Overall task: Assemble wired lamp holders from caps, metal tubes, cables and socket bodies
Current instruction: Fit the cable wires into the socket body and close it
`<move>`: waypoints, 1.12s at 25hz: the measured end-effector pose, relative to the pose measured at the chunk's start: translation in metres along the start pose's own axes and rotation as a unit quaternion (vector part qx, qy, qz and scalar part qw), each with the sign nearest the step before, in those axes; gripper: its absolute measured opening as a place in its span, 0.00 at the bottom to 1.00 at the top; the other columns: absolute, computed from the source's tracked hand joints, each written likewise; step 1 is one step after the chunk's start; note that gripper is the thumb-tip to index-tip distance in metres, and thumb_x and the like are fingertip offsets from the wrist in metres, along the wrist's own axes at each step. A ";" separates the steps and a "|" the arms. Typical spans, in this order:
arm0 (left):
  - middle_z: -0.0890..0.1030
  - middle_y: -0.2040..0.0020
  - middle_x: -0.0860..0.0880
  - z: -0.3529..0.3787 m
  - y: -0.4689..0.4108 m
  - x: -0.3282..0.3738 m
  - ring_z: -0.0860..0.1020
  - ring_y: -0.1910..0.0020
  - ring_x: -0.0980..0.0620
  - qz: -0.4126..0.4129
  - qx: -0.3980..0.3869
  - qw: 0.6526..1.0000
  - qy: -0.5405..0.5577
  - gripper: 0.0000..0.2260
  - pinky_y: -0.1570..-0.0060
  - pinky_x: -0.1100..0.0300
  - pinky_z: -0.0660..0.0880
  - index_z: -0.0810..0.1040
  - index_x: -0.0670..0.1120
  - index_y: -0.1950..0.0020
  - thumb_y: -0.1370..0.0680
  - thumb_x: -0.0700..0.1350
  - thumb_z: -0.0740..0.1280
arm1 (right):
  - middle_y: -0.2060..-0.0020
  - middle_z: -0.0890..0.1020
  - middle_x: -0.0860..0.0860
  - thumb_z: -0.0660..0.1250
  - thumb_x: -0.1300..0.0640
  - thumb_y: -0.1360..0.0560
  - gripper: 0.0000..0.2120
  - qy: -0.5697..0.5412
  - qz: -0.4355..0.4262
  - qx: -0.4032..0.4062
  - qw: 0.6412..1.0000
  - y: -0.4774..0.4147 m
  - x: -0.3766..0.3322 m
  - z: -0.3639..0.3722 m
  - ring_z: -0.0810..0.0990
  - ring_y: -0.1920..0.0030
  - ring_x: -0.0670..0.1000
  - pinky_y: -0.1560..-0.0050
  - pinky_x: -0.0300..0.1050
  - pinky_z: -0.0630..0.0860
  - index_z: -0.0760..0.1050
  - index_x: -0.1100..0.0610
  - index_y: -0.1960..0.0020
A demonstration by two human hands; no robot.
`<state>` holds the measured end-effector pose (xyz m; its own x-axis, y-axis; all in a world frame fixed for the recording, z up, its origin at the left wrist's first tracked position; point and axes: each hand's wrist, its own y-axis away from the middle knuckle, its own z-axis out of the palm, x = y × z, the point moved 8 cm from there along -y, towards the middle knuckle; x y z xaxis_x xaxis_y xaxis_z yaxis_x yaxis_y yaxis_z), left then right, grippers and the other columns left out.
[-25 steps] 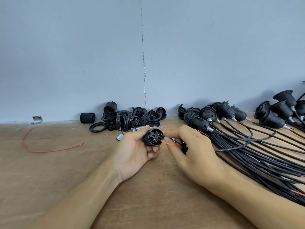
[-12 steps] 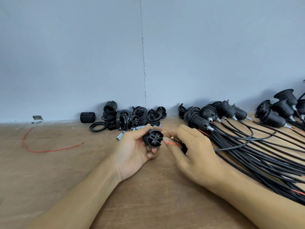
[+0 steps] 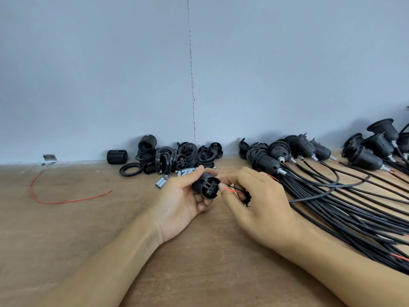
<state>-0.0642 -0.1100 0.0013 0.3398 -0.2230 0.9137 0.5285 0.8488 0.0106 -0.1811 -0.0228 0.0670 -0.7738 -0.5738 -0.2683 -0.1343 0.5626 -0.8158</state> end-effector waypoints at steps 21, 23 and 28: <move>0.85 0.53 0.40 -0.001 0.004 0.002 0.84 0.59 0.46 0.023 -0.001 1.000 0.020 0.09 0.59 0.59 0.81 0.88 0.45 0.51 0.25 0.47 0.71 | 0.62 0.78 0.44 0.66 0.55 0.22 0.04 0.007 0.043 -0.018 0.999 0.002 0.012 0.001 0.77 0.63 0.51 0.60 0.52 0.76 0.79 0.54 0.52; 0.85 0.51 0.40 -0.001 0.004 0.002 0.85 0.56 0.44 0.023 -0.005 0.999 0.027 0.08 0.56 0.58 0.82 0.88 0.45 0.49 0.25 0.46 0.72 | 0.62 0.78 0.44 0.66 0.55 0.22 0.04 -0.001 0.045 -0.016 0.999 0.002 0.013 0.000 0.76 0.63 0.51 0.60 0.53 0.76 0.79 0.54 0.53; 0.86 0.48 0.41 -0.005 0.003 -0.001 0.86 0.52 0.42 0.013 0.009 0.999 0.033 0.10 0.55 0.56 0.83 0.88 0.46 0.49 0.29 0.42 0.74 | 0.62 0.78 0.45 0.66 0.57 0.23 0.04 -0.012 0.044 -0.025 0.999 0.002 0.016 0.001 0.76 0.63 0.51 0.60 0.54 0.76 0.79 0.55 0.52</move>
<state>-0.0592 -0.1099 -0.0020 0.4036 -0.2314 0.8852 0.5053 0.8629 -0.0048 -0.1936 -0.0313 0.0603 -0.7691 -0.5342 -0.3509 -0.0970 0.6402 -0.7621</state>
